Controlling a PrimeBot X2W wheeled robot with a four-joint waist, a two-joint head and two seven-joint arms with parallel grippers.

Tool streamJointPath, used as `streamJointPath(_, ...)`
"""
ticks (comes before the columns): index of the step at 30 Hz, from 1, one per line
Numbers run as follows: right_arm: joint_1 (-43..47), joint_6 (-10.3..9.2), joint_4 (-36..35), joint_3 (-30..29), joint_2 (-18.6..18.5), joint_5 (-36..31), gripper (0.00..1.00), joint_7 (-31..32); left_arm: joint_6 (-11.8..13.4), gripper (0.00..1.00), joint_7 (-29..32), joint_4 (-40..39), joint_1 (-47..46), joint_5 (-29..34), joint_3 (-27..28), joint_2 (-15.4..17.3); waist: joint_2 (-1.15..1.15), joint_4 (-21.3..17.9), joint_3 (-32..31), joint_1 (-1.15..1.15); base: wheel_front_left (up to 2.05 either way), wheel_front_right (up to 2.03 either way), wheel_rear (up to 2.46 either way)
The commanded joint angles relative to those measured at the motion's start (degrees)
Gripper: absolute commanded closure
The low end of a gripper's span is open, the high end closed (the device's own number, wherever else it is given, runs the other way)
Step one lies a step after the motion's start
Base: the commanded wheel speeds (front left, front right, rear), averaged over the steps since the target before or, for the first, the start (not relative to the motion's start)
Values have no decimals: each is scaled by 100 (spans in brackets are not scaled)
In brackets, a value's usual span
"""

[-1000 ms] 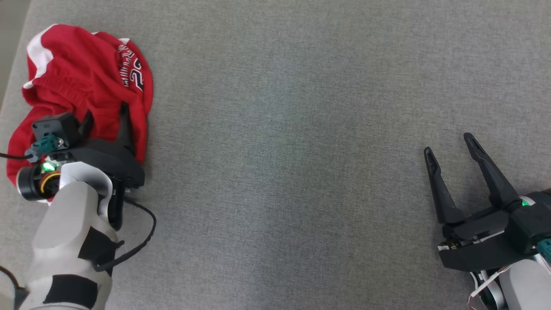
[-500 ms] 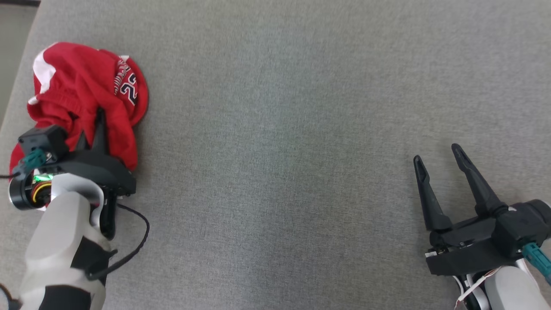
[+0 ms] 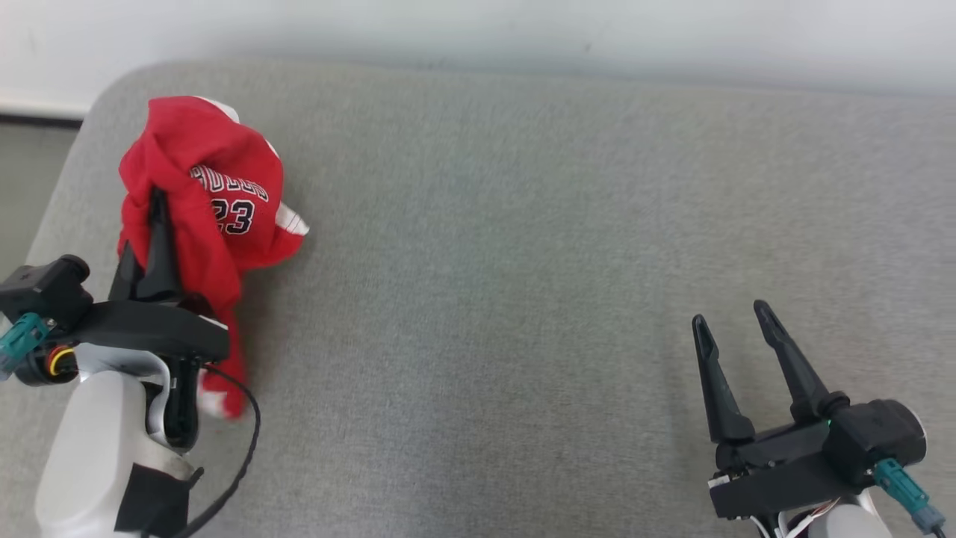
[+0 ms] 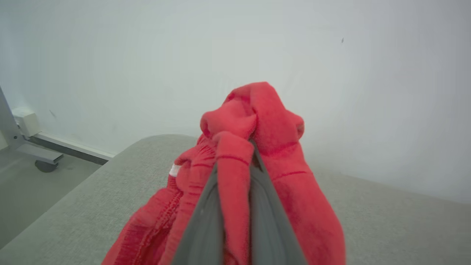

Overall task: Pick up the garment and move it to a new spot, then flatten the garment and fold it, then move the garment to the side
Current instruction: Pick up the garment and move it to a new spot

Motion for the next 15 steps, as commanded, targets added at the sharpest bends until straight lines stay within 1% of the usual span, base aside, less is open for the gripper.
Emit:
streamJointPath(1,93,-4,1,-8,45,46,0,-3,-32,100,85,-191,160,-11,-24,4,0,-333,-460,1,0,0,0)
streamJointPath(9,313,-4,16,-38,217,71,0,-2,-83,100,774,-1338,561,-227,-257,-117,0,-861,-983,1,0,0,0)
streamJointPath(11,335,-4,15,-38,233,76,0,-2,-74,100,835,-1439,602,-241,-293,-135,0,-939,-1030,1,0,0,0)
streamJointPath(15,408,-4,21,-27,272,86,0,-3,-56,100,1001,-1742,696,-317,-397,-191,0,-1303,-1169,1,0,0,0)
